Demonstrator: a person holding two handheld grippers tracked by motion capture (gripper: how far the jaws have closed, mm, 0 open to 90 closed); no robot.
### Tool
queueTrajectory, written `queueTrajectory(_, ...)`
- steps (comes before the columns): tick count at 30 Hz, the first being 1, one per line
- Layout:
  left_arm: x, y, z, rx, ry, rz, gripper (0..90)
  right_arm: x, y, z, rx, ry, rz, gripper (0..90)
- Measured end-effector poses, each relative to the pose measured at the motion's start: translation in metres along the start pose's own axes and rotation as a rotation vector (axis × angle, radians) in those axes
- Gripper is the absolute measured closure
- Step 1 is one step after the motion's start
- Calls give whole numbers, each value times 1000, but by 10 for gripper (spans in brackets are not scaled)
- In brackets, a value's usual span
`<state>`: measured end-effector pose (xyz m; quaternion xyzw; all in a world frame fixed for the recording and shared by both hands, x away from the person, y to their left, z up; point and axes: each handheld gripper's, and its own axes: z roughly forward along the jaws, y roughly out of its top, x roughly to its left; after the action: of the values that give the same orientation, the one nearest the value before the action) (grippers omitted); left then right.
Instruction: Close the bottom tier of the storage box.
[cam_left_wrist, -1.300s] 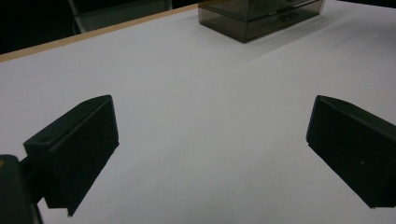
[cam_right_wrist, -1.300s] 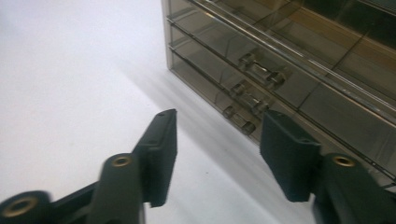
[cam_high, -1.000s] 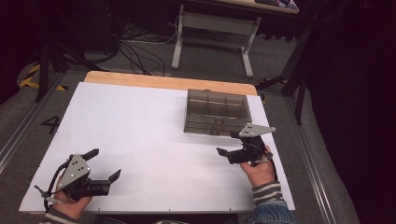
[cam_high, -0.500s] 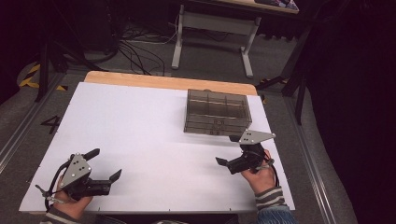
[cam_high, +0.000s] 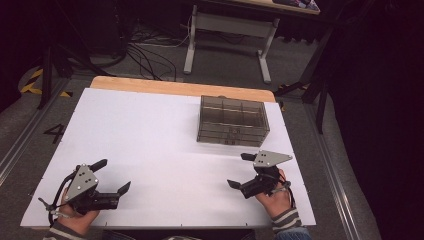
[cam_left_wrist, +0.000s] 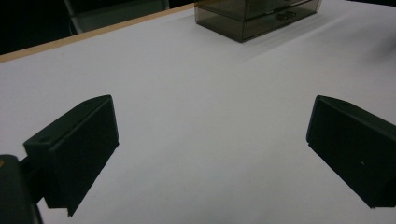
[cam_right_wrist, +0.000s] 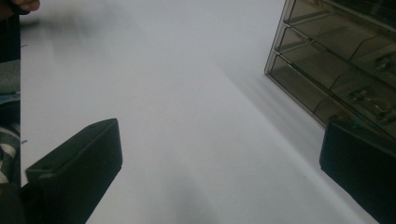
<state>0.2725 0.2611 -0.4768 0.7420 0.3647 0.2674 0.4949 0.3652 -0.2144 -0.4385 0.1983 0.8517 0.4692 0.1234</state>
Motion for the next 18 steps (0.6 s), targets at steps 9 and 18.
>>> queueTrajectory(9, 0, 0, 0, 0, 0, 5, 29, 5, -15, 5, -31, 23, 51, 3)
queueTrajectory(18, -1, 0, 1, 1, -1, -1, 29, 8, -29, 10, -21, 17, 68, 3)
